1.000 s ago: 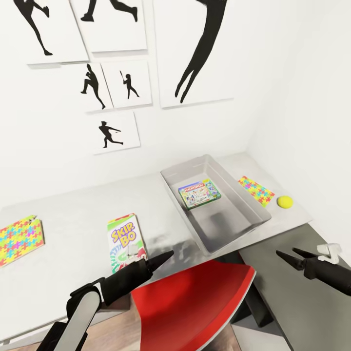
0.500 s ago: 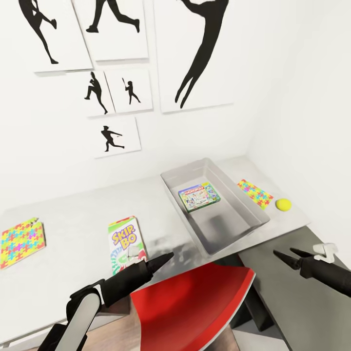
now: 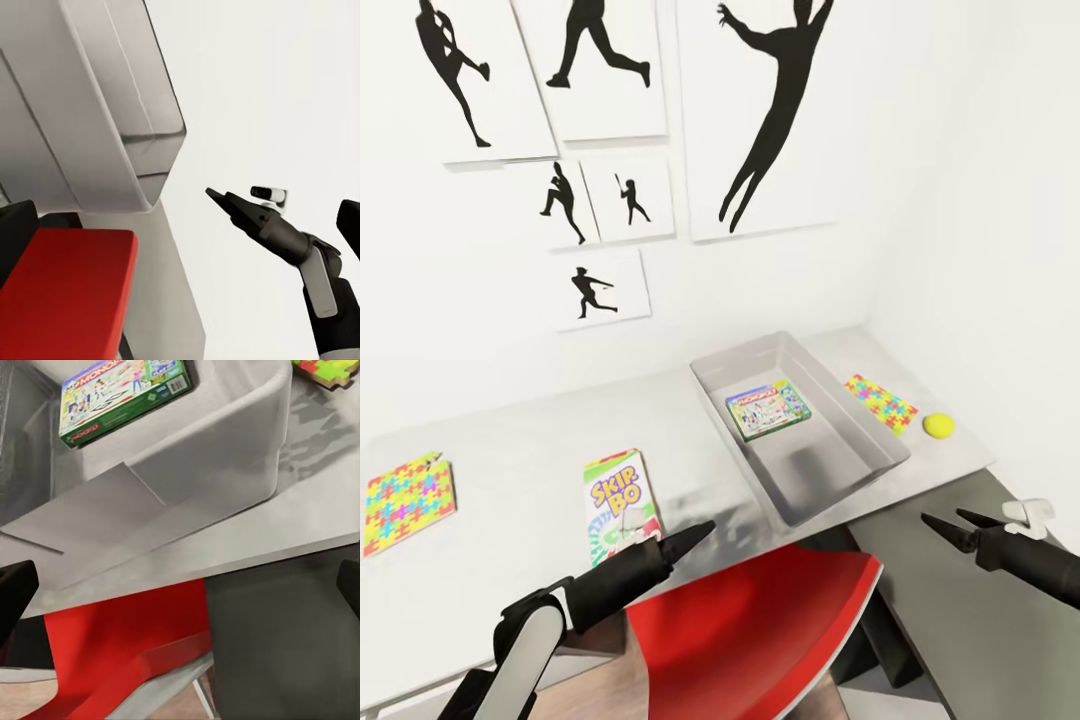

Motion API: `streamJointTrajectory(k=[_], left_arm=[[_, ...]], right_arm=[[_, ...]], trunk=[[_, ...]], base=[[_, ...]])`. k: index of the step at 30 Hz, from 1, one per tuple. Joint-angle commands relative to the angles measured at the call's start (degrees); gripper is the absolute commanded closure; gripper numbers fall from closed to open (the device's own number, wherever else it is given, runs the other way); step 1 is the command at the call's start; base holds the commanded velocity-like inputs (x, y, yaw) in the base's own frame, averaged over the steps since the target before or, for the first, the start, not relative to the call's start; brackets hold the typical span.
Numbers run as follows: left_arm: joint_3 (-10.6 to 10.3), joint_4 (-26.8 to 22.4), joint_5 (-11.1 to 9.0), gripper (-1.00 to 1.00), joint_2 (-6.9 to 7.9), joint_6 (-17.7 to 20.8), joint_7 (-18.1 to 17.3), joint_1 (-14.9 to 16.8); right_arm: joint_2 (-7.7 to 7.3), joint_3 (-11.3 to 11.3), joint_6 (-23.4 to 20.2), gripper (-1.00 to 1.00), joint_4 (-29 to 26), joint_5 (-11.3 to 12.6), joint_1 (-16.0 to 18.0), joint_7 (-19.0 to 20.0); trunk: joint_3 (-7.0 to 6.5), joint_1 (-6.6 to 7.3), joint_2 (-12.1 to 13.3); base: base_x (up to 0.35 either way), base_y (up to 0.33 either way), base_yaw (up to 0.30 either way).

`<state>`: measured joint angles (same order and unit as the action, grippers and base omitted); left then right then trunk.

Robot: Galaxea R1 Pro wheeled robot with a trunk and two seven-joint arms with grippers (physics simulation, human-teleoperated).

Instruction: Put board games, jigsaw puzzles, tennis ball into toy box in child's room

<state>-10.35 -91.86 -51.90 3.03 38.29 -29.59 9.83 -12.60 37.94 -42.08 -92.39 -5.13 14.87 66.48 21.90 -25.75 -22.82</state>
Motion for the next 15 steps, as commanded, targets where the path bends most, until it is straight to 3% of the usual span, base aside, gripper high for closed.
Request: streamJointTrajectory(k=[1,15], left_arm=[[-0.07,-0.03,-0.44,-1.00,0.01,0.37,0.55,0.02],[-0.33,0.06,-0.70,-1.00,-0.53,0.31,3.15,-0.13]], right_arm=[[-0.08,0.10,-0.42,-1.00,-0.07,-0.53,0.06,0.61],[-0.50,0.28,-0.33,-1.00,-0.08,-0.50,0.11,0.71]], trunk=[[-0.01,-0.03,-0.10],[-1.34,-0.03,-0.10]], base=[[0.000,0.000,0.000],[0.000,0.000,0.000]])
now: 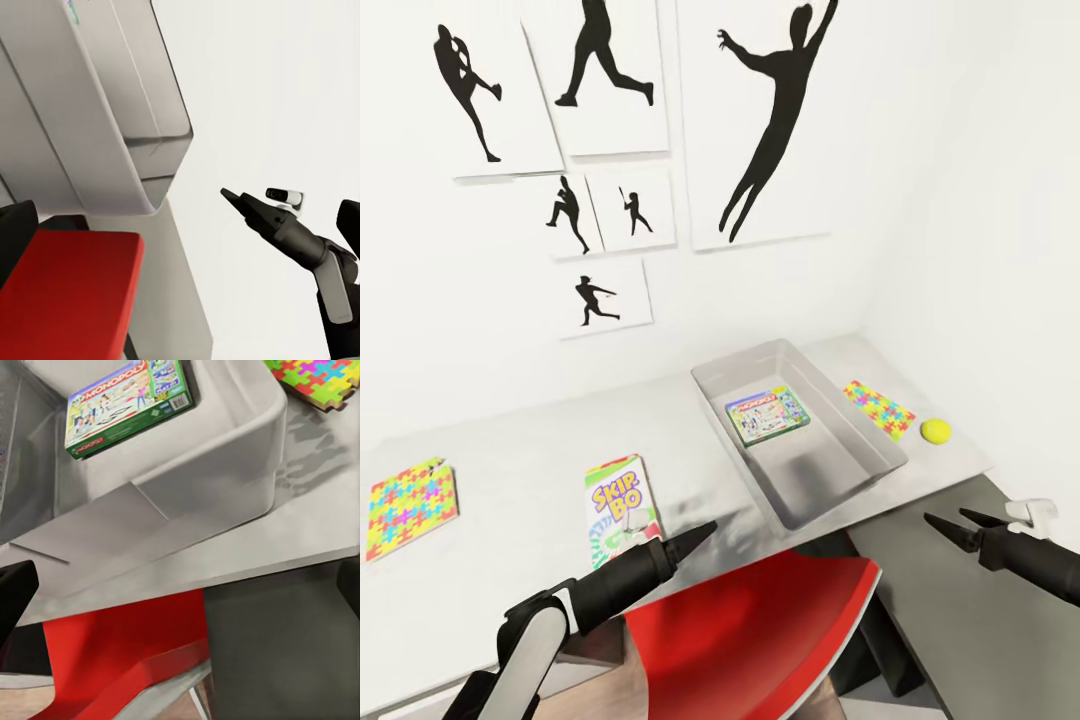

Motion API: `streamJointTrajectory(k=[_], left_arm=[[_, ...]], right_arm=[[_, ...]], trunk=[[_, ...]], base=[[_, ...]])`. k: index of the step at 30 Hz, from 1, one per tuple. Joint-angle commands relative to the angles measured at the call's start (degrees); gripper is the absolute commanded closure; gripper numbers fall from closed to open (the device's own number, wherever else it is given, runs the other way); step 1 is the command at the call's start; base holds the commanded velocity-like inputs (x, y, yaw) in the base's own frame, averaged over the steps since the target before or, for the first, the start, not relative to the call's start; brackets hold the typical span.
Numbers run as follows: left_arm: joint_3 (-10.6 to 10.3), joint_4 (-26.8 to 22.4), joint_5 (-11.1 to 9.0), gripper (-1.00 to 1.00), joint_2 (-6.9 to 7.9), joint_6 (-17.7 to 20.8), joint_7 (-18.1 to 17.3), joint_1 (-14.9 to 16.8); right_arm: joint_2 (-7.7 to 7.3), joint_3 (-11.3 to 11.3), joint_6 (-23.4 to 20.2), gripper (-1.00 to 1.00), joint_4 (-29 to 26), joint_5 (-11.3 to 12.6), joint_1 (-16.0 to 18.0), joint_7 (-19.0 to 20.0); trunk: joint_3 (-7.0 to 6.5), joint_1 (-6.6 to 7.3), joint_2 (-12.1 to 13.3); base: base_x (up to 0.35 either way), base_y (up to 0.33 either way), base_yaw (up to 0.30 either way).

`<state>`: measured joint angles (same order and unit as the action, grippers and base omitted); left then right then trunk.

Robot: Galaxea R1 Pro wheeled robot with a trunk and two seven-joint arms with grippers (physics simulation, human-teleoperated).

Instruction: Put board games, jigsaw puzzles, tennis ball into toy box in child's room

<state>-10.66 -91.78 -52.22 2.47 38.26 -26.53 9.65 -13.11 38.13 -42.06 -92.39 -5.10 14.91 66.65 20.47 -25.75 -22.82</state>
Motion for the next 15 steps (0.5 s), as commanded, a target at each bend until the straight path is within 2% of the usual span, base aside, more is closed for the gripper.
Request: streamJointTrajectory(k=[1,15], left_arm=[[-0.02,-0.01,-0.37,-1.00,-0.12,0.34,0.20,0.04],[0.05,0.14,-0.31,-1.00,-0.62,0.31,0.08,0.02]], right_arm=[[-0.01,0.11,-0.32,-1.00,-0.07,-0.52,0.09,0.56],[0.53,0.15,-0.10,-1.00,-0.07,-0.32,0.05,0.21]], trunk=[[-0.01,-0.03,-0.10],[-1.34,-0.03,-0.10]], base=[[0.000,0.000,0.000],[0.000,0.000,0.000]])
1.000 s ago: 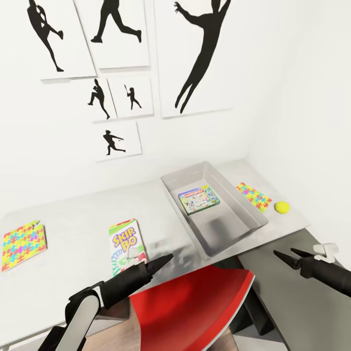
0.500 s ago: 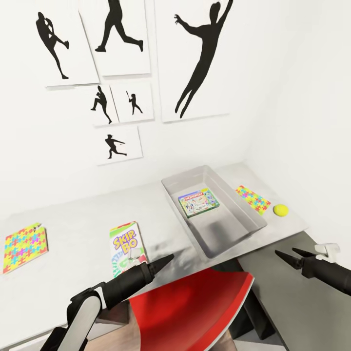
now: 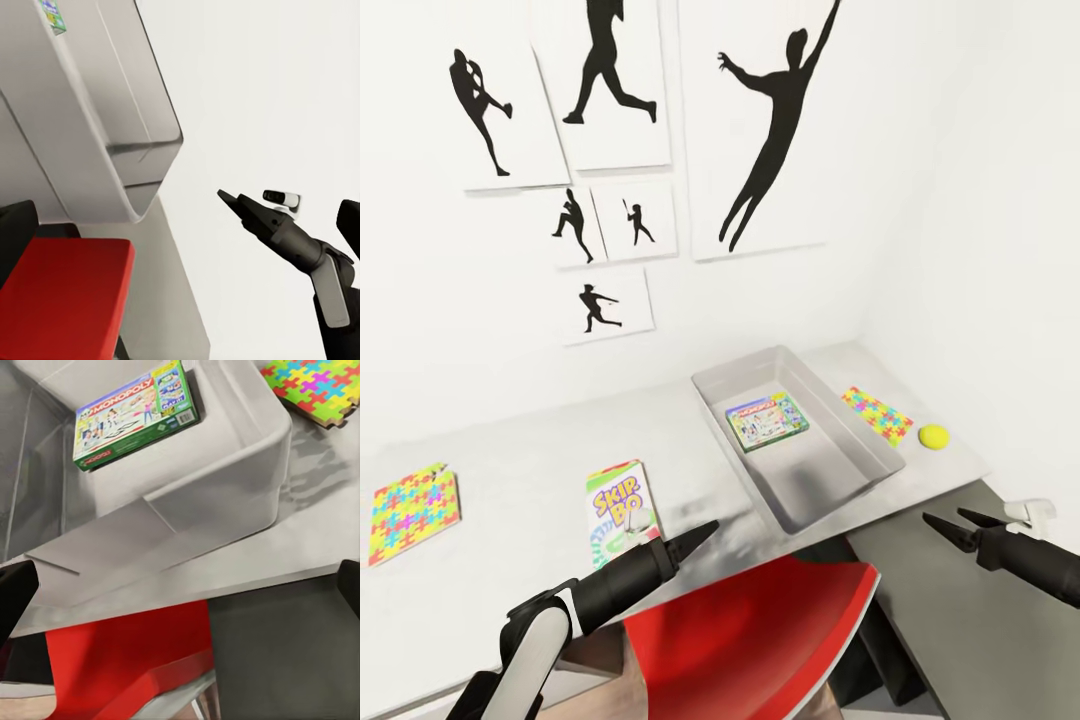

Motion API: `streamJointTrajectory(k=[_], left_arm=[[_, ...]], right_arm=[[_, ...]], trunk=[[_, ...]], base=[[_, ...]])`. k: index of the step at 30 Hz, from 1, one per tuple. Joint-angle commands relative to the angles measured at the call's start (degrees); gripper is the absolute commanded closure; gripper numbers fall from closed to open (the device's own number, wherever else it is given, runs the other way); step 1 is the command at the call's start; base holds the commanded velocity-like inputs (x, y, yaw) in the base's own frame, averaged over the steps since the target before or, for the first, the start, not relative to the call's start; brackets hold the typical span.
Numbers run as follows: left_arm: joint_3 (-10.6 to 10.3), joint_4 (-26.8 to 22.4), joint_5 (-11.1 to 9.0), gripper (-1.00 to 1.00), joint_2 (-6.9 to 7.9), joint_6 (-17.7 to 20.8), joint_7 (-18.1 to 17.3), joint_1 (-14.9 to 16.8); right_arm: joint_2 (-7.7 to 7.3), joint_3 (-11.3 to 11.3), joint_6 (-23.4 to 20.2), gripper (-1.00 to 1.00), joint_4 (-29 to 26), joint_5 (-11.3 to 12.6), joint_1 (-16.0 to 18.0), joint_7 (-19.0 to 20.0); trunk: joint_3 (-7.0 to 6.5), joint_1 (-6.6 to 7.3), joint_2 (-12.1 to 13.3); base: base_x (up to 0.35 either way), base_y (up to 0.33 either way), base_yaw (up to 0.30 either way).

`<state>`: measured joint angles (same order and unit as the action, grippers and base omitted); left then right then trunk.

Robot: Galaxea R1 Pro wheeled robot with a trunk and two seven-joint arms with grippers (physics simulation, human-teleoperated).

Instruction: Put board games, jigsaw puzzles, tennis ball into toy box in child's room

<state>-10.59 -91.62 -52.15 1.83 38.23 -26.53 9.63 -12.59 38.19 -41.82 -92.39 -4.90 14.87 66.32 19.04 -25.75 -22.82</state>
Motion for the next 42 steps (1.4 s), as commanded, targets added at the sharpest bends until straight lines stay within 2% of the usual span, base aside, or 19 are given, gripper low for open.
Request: streamJointTrajectory(k=[1,42], left_arm=[[0.00,0.01,-0.37,-1.00,0.01,0.33,0.09,0.04],[0.17,0.89,-0.31,-1.00,0.48,-1.04,0.02,-0.01]], right_arm=[[0.07,0.07,-0.33,-1.00,-0.07,-0.50,0.08,0.52],[0.26,0.11,-0.22,-1.00,-0.07,-0.45,0.04,0.84]], trunk=[[0.00,-0.03,-0.10],[-3.91,-0.03,-0.10]], base=[[0.000,0.000,0.000],[0.000,0.000,0.000]])
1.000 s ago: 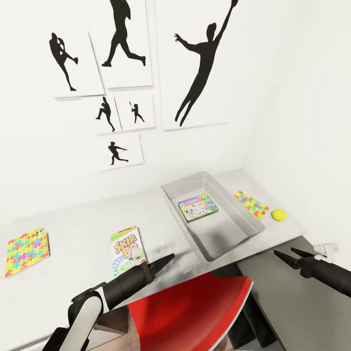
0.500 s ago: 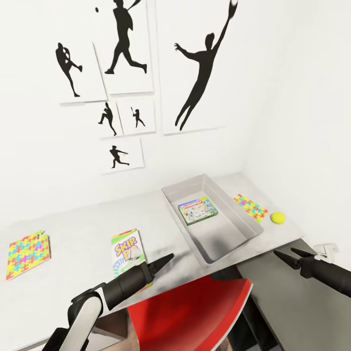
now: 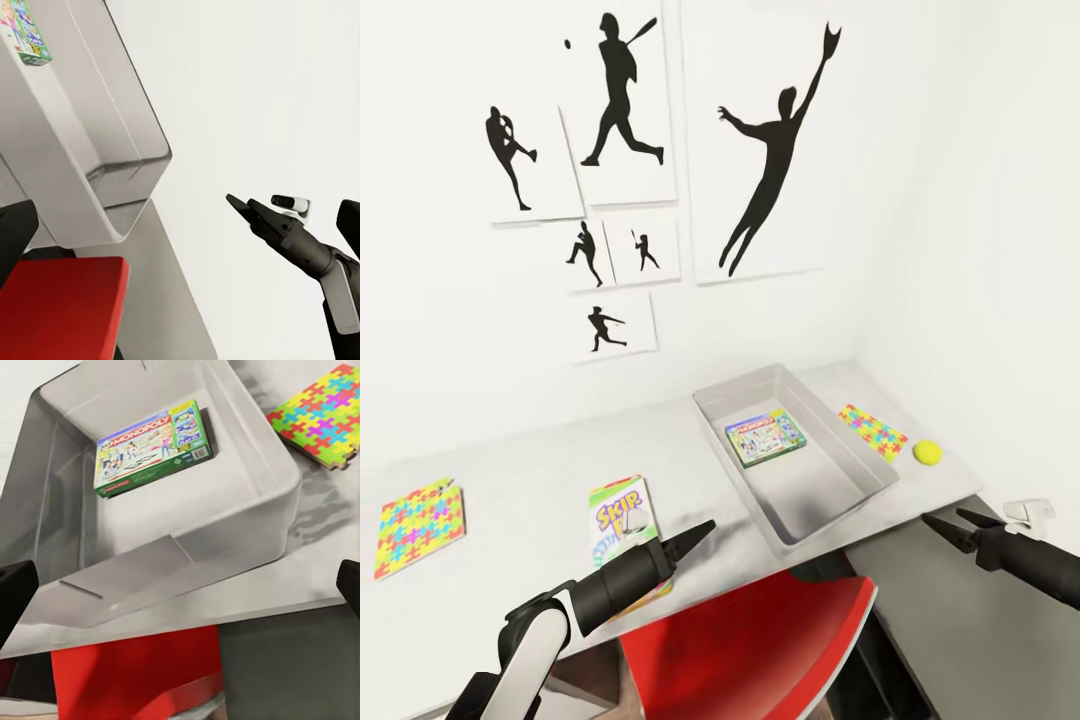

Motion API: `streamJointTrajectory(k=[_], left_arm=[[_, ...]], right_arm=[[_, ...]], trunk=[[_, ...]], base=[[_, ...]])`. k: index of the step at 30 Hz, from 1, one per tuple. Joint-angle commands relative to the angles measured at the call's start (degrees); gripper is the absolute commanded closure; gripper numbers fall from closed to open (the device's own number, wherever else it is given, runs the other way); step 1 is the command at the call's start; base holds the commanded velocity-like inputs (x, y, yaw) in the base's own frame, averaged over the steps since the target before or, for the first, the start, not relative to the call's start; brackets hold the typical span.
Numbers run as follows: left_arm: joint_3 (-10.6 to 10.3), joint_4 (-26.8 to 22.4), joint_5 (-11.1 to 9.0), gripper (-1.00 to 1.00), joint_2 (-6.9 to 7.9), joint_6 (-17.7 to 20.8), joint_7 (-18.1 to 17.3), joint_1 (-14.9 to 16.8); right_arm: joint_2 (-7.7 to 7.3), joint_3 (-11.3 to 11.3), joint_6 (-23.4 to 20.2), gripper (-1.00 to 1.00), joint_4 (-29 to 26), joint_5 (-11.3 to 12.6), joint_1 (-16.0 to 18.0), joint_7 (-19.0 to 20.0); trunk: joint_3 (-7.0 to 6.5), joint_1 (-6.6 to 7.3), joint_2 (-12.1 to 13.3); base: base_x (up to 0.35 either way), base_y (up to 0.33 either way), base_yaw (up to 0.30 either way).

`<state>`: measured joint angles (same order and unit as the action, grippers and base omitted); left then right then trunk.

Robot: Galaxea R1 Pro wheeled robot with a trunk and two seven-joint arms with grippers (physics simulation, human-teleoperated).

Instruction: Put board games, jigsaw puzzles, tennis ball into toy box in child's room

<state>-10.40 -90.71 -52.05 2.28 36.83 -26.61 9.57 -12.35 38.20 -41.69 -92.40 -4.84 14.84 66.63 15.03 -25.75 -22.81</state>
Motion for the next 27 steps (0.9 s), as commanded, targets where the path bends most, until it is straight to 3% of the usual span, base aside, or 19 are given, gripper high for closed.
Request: streamJointTrajectory(k=[1,27], left_arm=[[-0.01,-0.02,-0.36,-1.00,0.06,0.29,0.07,0.04],[-0.03,0.82,-0.17,-1.00,0.17,-1.98,0.06,0.01]], right_arm=[[0.02,0.08,-0.35,-1.00,-0.07,-0.51,0.07,0.54],[-0.11,0.09,-0.32,-1.00,-0.07,-0.44,0.10,0.63]], trunk=[[0.01,-0.04,-0.11],[-2.47,-0.04,-0.11]], base=[[0.000,0.000,0.000],[0.000,0.000,0.000]])
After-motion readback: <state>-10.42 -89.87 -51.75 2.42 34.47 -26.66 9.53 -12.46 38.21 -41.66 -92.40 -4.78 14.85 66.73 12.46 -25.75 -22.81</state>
